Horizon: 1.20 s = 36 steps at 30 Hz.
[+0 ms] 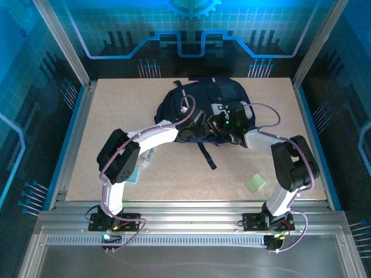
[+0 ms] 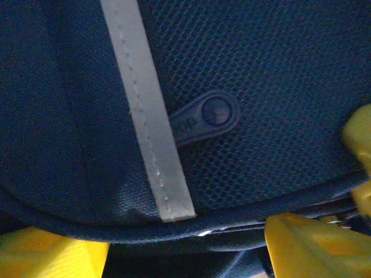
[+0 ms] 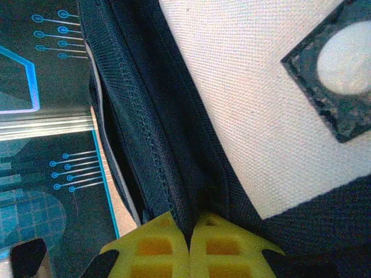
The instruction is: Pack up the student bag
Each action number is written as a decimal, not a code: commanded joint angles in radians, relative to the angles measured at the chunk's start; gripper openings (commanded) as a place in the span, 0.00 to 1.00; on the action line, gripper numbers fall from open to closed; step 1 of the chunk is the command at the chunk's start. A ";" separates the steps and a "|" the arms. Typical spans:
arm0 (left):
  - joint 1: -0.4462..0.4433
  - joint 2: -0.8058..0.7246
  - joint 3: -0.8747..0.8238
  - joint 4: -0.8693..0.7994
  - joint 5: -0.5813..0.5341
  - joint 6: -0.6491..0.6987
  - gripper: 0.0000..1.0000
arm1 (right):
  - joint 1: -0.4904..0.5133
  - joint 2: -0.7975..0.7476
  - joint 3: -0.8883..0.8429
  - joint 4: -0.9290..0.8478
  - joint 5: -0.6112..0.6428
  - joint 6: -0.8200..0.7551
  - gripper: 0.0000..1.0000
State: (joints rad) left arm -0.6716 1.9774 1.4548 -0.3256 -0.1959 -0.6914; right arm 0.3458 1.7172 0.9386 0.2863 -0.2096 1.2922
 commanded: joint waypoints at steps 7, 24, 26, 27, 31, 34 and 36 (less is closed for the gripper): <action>0.035 -0.064 -0.103 0.230 0.006 -0.045 0.70 | 0.016 0.025 -0.009 0.182 -0.138 0.044 0.00; 0.145 -0.164 -0.152 -0.054 -0.098 0.247 0.58 | -0.027 0.027 -0.004 0.191 -0.132 0.043 0.00; 0.161 -0.195 -0.133 -0.122 -0.054 0.279 0.60 | -0.030 0.029 0.008 0.178 -0.129 0.032 0.00; 0.161 -0.207 -0.116 -0.165 -0.077 0.296 0.59 | -0.031 0.030 0.012 0.175 -0.128 0.030 0.00; 0.162 -0.246 -0.095 -0.205 -0.091 0.316 0.58 | -0.031 0.037 0.023 0.173 -0.129 0.028 0.00; 0.157 -0.272 -0.130 -0.112 0.064 0.228 0.60 | -0.027 0.042 0.032 0.166 -0.126 0.029 0.00; 0.141 -0.290 -0.178 -0.003 0.129 0.139 0.63 | -0.021 0.044 0.034 0.169 -0.120 0.033 0.00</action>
State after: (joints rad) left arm -0.5098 1.7332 1.3182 -0.4221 -0.1978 -0.4614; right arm 0.3244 1.7668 0.9272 0.4034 -0.3077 1.3495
